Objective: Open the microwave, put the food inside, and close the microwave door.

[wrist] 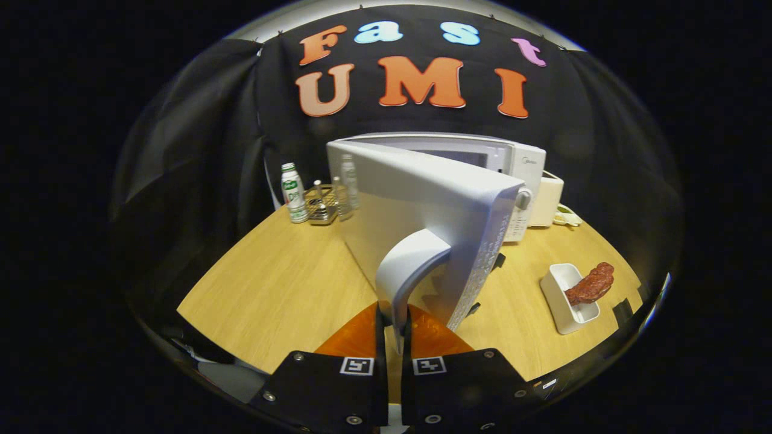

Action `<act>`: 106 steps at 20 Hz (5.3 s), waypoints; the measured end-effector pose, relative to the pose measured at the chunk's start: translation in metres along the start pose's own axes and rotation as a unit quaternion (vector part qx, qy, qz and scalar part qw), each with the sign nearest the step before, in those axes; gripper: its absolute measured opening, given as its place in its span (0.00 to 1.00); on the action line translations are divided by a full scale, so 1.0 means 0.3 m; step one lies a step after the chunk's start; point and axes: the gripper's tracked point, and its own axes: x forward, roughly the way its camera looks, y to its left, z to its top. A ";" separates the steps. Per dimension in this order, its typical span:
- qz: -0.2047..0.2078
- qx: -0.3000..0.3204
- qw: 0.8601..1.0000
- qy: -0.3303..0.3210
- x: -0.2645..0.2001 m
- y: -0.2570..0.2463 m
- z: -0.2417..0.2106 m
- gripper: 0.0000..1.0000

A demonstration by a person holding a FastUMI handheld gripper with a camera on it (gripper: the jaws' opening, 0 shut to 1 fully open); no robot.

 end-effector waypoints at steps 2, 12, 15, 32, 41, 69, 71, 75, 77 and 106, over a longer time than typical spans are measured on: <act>0.024 -0.035 0.999 0.009 -0.038 0.115 -0.014 0.09; 0.130 -0.162 0.978 0.005 -0.210 0.362 -0.054 0.06; 0.119 -0.127 0.985 -0.004 -0.230 0.251 0.018 0.06; -0.113 -0.035 0.993 0.006 -0.103 -0.862 0.116 0.69; -0.090 -0.009 0.991 0.093 0.028 -1.241 -0.003 0.79; 0.172 0.333 0.876 0.303 0.034 -1.182 -0.033 0.11; 0.163 0.341 0.885 0.273 0.015 -1.166 0.018 0.11; 0.135 0.367 0.898 0.203 0.006 -1.093 0.122 0.11; 0.135 0.376 0.901 0.171 0.007 -1.024 0.178 0.11; 0.113 0.492 0.862 -0.056 0.744 -0.423 0.535 0.11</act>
